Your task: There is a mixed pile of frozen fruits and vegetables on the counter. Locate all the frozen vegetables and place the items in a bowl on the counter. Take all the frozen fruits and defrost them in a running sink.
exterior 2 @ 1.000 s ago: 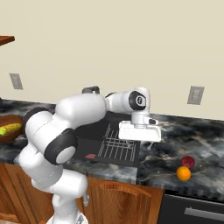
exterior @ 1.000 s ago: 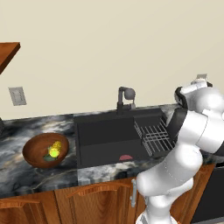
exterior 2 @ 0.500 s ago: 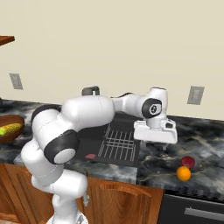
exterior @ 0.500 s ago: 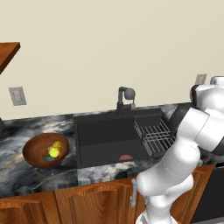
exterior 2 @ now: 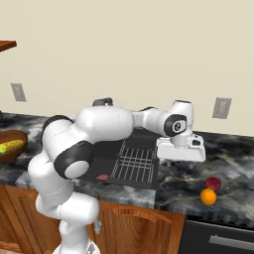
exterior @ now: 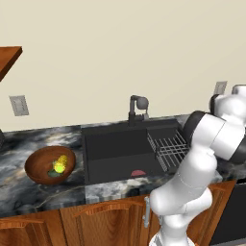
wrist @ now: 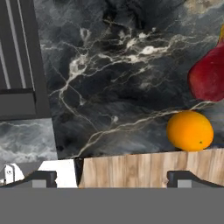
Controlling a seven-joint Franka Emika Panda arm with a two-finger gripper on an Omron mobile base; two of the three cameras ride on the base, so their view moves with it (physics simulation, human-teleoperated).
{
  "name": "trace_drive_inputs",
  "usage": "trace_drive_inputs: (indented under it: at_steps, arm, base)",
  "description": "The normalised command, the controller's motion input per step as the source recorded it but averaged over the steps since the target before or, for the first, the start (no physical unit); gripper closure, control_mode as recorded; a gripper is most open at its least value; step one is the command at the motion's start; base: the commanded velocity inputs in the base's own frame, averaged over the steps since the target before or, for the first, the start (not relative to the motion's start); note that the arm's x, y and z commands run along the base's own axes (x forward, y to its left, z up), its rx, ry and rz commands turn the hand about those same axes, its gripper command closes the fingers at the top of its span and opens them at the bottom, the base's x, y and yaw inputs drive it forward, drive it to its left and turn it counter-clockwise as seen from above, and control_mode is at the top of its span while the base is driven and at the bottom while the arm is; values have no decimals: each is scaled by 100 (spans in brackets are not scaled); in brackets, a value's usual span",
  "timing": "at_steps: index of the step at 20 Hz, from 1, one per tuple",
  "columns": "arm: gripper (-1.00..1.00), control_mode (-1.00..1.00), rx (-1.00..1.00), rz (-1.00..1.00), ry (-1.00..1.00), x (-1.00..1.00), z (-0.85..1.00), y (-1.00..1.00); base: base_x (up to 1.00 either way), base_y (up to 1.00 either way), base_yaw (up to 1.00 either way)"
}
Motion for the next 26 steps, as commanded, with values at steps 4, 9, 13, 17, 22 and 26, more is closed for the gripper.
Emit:
trace_drive_inputs:
  at_steps: [4,9,13,17,22,26]
  arm:
    - [-100,-100,0,0,-3,27,-14,-49]
    - [-100,-100,2,-1,3,30,-20,-54]
    - [-100,-100,3,-7,3,32,-18,-47]
    - [-100,-100,7,-7,4,33,-5,-49]
    - [-100,-100,16,-2,2,30,0,-48]
    - [-100,-100,2,0,-10,18,-13,-32]
  base:
    - [0,0,0]
    - [0,0,0]
    - [0,0,0]
    - [0,0,0]
    - [0,0,0]
    - [0,0,0]
